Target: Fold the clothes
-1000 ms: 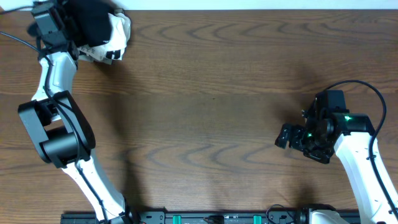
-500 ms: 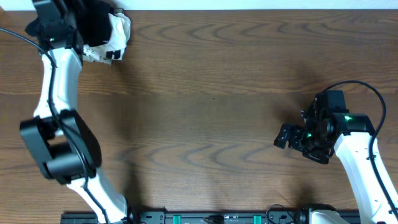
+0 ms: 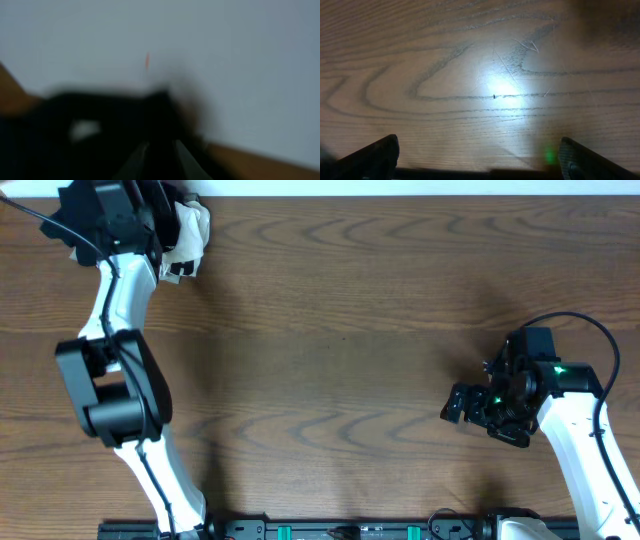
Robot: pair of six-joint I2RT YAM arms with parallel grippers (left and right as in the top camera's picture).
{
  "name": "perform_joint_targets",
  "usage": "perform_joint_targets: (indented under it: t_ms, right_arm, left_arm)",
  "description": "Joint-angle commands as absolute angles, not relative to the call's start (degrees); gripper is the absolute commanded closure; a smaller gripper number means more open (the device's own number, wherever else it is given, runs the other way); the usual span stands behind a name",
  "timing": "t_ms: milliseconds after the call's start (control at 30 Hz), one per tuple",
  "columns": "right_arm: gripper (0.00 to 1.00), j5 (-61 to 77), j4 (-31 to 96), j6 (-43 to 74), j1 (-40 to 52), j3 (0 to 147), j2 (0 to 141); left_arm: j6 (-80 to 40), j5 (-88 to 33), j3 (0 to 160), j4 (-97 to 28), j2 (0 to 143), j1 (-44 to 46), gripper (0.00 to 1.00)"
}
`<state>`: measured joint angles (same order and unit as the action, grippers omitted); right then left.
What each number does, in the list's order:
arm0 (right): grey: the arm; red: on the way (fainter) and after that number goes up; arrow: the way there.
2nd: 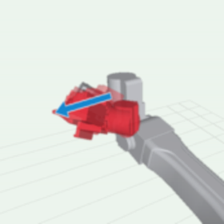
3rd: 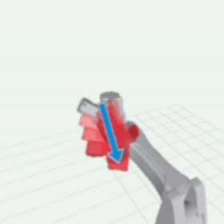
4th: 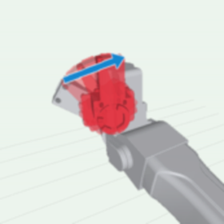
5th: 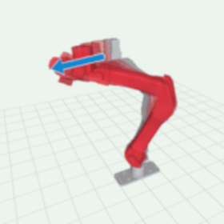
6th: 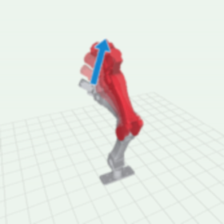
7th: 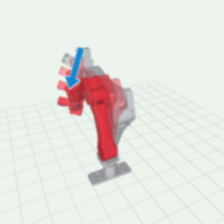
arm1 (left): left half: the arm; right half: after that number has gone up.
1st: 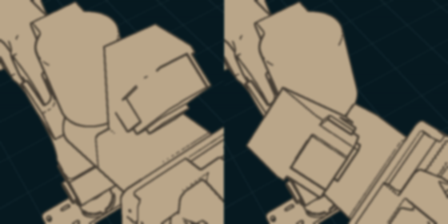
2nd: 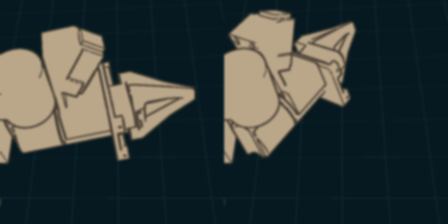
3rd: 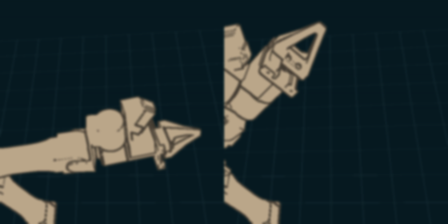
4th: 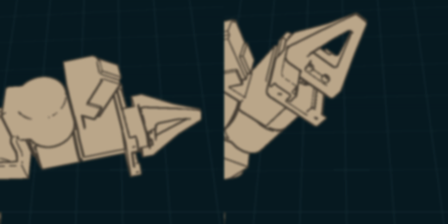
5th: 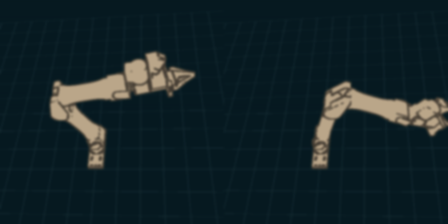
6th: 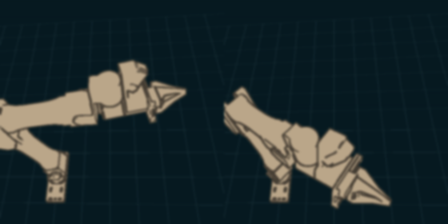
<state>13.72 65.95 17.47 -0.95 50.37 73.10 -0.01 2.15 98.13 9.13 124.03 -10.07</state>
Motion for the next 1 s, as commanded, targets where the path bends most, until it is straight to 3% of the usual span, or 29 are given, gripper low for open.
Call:
perform_joint_targets:
  t_ms: [0,267,333,467,733,967]
  right_arm:
    - [0.01,14.39,65.73,16.64,-0.3,49.84,72.66]
    - [0.01,14.44,65.87,16.67,-0.3,49.84,72.64]
    - [0.01,14.44,65.78,16.69,-0.3,49.84,72.64]
    - [0.01,14.44,64.84,16.69,-0.3,49.84,72.64]
    - [0.01,17.58,63.83,16.64,-0.3,49.87,72.23]
    - [0.04,18.5,63.66,16.64,-0.32,49.87,65.56]
  left_arm:
    - [-0.25,3.49,98.06,9.06,125.82,-10.22,0.79]
    - [-0.3,3.44,98.08,9.13,120.25,-10.04,0.68]
    - [-0.34,3.44,98.08,9.1,116.84,-9.91,0.52]
    - [-3.05,3.46,98.08,6.92,107.77,-9.15,0.02]
    - [-10.57,2.98,98.06,-11.6,85.36,-7.22,0.02]
    - [-15.99,-7.29,98.06,-33.28,64.86,-7.16,0.02]
